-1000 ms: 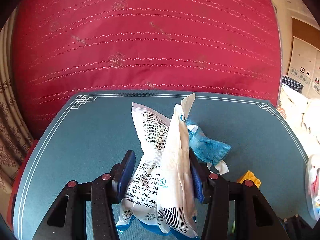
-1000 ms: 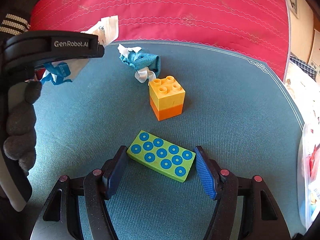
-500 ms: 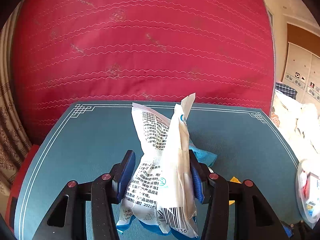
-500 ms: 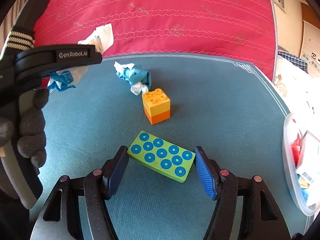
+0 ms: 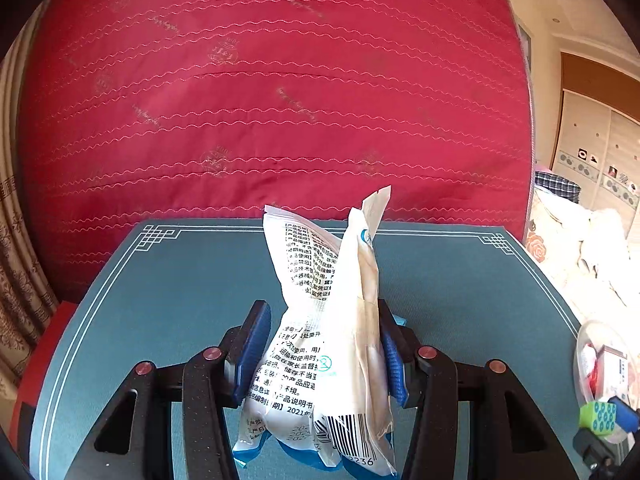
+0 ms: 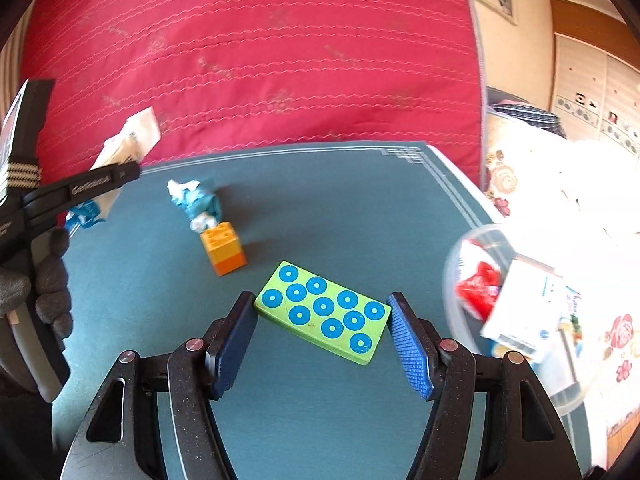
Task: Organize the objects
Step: 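Carry the green dotted brick with the right gripper into the bowl and release it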
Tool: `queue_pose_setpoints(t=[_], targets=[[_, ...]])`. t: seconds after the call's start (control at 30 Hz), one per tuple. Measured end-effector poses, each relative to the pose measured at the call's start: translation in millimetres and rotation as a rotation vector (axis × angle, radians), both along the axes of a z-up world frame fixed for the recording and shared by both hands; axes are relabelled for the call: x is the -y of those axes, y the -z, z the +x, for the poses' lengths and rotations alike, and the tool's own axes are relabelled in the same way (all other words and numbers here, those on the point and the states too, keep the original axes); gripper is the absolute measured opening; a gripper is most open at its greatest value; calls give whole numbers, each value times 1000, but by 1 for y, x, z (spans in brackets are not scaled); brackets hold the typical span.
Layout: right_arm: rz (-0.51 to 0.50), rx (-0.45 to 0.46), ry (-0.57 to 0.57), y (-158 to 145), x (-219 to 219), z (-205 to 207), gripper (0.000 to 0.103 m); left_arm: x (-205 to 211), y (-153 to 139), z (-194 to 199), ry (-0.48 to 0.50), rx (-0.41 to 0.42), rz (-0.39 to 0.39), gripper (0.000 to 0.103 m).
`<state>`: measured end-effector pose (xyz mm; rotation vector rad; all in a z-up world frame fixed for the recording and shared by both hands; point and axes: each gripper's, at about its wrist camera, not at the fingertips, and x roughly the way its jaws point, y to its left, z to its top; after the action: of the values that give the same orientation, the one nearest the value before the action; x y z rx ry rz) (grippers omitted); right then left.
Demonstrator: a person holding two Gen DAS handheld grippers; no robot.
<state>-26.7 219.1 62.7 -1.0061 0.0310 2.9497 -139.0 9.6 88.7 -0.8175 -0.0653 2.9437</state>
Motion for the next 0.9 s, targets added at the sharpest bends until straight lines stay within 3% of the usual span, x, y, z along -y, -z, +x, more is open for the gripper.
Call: queue_pose_setpoints(t=[0.57,0.9], targets=[[-23,-39,342,-21,-126,16,67,-30,-9,20,85,-39,-28,54],[-50,-22,441,-28,-184,23,67,-51,-7,29,156,-32,-37,54]])
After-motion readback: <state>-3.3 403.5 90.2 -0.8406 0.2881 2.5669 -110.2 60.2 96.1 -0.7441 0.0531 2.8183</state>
